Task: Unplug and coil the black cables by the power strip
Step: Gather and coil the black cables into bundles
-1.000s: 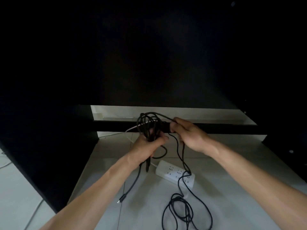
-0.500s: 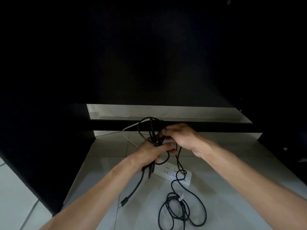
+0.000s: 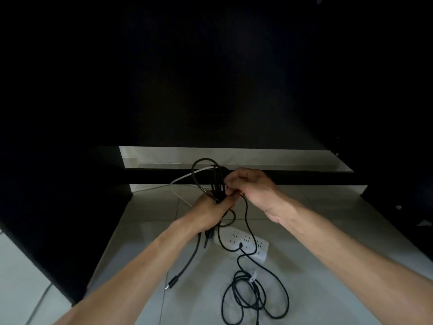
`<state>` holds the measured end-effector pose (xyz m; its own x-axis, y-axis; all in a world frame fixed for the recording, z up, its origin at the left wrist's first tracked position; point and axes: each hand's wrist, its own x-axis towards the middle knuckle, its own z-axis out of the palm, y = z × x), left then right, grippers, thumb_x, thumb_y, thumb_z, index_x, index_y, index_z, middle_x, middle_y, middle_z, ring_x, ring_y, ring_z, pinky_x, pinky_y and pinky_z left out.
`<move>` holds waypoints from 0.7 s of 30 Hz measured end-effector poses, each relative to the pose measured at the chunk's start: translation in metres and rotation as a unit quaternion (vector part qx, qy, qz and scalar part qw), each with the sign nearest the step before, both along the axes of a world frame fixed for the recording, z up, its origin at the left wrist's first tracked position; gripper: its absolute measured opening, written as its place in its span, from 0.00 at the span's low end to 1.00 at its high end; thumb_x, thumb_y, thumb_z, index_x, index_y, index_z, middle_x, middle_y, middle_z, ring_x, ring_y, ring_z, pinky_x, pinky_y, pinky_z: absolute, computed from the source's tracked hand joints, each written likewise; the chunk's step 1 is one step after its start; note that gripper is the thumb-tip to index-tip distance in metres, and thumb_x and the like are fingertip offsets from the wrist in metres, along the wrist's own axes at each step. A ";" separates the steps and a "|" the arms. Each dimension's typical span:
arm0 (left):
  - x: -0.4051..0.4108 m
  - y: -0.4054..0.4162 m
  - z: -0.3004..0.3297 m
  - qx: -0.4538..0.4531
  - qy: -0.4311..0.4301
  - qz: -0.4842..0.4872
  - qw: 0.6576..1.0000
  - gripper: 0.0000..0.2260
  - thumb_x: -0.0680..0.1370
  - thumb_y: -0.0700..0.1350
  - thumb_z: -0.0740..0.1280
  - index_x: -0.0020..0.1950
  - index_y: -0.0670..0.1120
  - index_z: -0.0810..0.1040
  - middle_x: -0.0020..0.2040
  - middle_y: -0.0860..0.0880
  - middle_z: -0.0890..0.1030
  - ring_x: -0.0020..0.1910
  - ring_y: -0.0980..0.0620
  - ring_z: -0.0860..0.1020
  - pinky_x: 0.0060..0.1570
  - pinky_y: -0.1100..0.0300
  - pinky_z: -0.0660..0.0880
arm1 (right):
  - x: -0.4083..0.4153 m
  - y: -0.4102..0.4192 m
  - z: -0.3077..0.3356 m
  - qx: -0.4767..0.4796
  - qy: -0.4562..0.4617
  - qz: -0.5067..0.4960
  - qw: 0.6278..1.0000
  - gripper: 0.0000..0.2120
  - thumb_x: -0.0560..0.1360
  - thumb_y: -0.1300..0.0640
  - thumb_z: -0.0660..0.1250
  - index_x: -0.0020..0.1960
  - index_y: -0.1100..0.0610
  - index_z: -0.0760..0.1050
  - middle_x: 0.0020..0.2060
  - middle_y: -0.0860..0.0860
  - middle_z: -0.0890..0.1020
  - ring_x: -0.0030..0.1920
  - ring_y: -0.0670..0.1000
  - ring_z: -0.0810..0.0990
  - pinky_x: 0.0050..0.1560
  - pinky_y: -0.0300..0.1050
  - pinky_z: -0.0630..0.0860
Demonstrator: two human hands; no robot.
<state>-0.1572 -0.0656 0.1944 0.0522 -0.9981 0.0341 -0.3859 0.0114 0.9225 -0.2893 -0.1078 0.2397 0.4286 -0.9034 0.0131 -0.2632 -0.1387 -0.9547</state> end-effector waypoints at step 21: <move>0.055 -0.010 -0.011 0.030 0.019 0.098 0.995 0.20 0.81 0.60 0.55 0.37 0.49 0.69 0.30 0.49 0.70 0.26 0.52 0.66 0.31 0.58 0.64 | -0.050 0.012 -0.128 0.038 0.480 0.295 0.825 0.13 0.79 0.51 0.57 0.51 0.54 0.78 0.46 0.51 0.83 0.45 0.50 0.81 0.54 0.47 0.76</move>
